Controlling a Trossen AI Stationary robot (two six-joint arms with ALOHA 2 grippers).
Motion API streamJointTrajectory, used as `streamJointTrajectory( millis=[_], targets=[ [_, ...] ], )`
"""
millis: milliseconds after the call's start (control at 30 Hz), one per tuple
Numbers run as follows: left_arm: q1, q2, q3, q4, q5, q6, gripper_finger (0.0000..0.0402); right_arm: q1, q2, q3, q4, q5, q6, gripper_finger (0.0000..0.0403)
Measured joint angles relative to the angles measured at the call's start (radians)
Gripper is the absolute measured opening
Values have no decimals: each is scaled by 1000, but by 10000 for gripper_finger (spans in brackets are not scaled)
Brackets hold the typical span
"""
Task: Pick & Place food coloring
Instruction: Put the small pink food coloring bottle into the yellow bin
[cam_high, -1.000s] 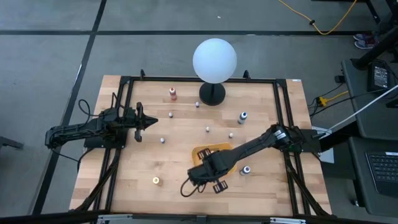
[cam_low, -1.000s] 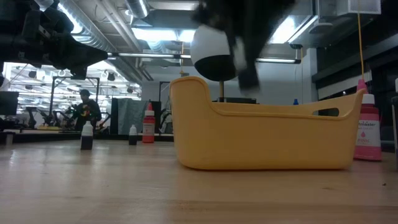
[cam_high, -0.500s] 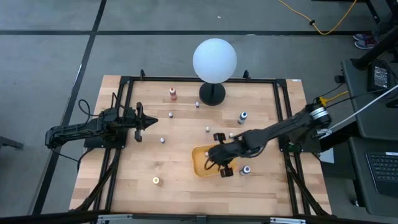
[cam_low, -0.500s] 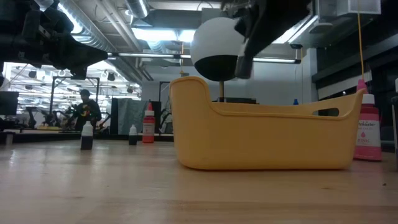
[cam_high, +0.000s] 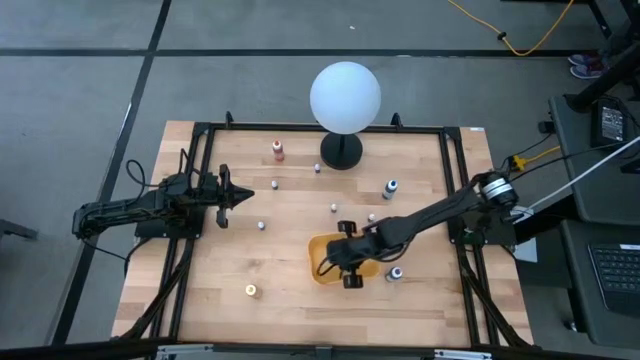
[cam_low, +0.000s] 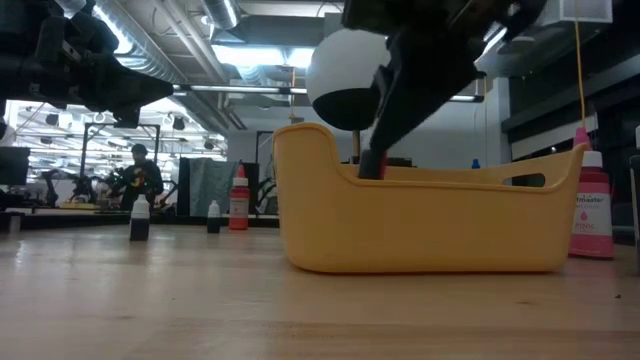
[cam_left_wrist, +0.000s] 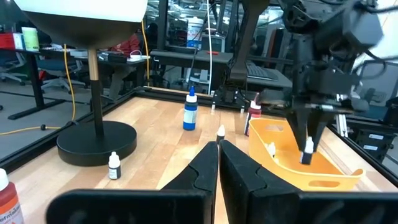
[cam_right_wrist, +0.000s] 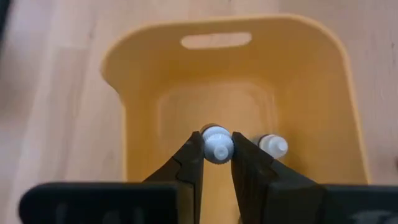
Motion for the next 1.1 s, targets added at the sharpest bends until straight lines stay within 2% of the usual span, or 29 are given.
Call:
streamJointTrajectory(
  millis=[100,233,1100],
  targets=[
    [0,1,0,0,0,0,12,0,37,61,-100,23,-1,65],
    [0,1,0,0,0,0,10,-1,70,88,-149,45,-2,67],
    [0,1,0,0,0,0,11,-56,129,88,-156,-10,-8,70]
  ],
)
